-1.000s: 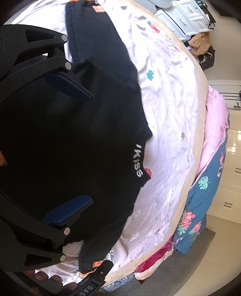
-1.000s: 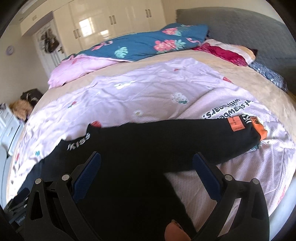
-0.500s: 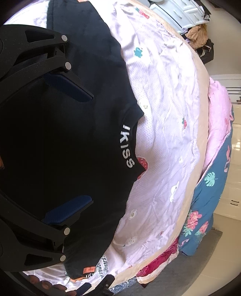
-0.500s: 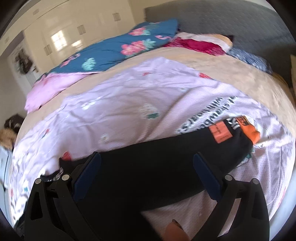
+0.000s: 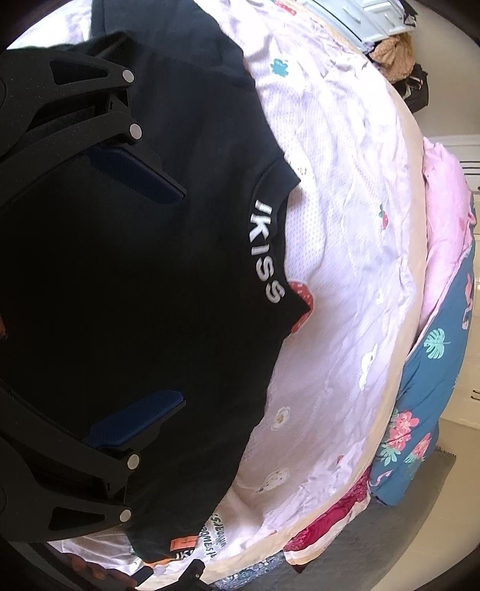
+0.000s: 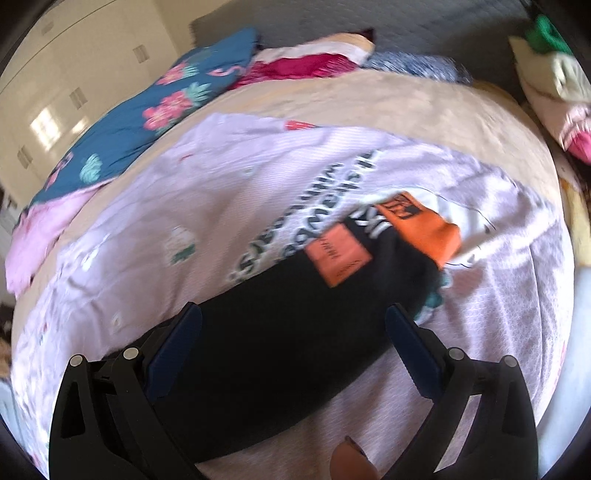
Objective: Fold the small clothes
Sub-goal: 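Reach the right gripper to an orange sleeve cuff and grasp it, then lift the held sleeve with the right gripper and carry it across the shirt body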
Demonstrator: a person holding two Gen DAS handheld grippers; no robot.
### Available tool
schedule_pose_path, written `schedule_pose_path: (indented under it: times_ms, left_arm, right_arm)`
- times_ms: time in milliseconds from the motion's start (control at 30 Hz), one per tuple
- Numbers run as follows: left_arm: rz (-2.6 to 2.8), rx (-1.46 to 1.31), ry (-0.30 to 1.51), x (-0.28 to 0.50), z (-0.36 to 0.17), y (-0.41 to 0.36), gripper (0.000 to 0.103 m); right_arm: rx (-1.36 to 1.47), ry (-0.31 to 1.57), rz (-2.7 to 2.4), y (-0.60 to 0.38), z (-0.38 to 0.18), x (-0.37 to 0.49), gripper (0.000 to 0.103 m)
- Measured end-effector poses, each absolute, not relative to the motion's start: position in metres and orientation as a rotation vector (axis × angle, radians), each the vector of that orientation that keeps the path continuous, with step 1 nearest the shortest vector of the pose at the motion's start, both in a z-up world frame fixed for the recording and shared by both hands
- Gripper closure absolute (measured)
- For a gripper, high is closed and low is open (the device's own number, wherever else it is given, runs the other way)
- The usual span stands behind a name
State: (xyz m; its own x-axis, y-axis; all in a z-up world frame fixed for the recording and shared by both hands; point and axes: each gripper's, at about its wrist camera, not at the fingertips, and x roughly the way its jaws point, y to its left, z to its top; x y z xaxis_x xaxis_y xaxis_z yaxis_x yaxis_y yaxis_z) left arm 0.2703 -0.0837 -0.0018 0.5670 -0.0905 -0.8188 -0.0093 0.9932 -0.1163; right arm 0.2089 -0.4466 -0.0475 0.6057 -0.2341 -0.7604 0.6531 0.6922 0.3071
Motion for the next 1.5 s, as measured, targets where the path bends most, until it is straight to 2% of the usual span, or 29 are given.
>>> schedule_pose_path:
  times_ms: [500,567,600,733,800,867,1233,1500]
  left_arm:
    - [-0.098,-0.038,0.965,0.274,-0.005,-0.129,0.008]
    - [-0.095,-0.036,0.965,0.274,-0.003,-0.13,0.008]
    - [-0.095,-0.038,0.965,0.273,-0.003,-0.129,0.008]
    - [-0.079,-0.034,0.961,0.27,0.001,-0.124,0.008]
    - [-0.072,-0.039,0.959,0.268,0.004,-0.12,0.008]
    - [-0.074,-0.056,0.959,0.266,0.008,-0.114,0.008]
    - [-0.072,-0.131,0.918,0.256,0.045,-0.082,0.008]
    - [-0.023,-0.238,0.91,0.25,0.058,-0.027,0.008]
  right_arm:
    - [0.862,0.805,-0.623,-0.519,-0.095,0.199,0.004]
    - [0.891,0.796,-0.622,-0.525,-0.099,0.201,0.007]
    - [0.899,0.784,-0.621,-0.528,-0.101,0.202,0.019]
    - [0.902,0.754,-0.646,-0.54,-0.107,0.203,0.047]
    - [0.894,0.739,-0.655,-0.539,-0.105,0.203,0.077]
    - [0.859,0.724,-0.62,-0.533,-0.097,0.205,0.09]
    - [0.696,0.552,-0.224,-0.463,-0.019,0.205,0.09]
    - [0.526,0.517,-0.016,-0.394,0.025,0.213,0.09]
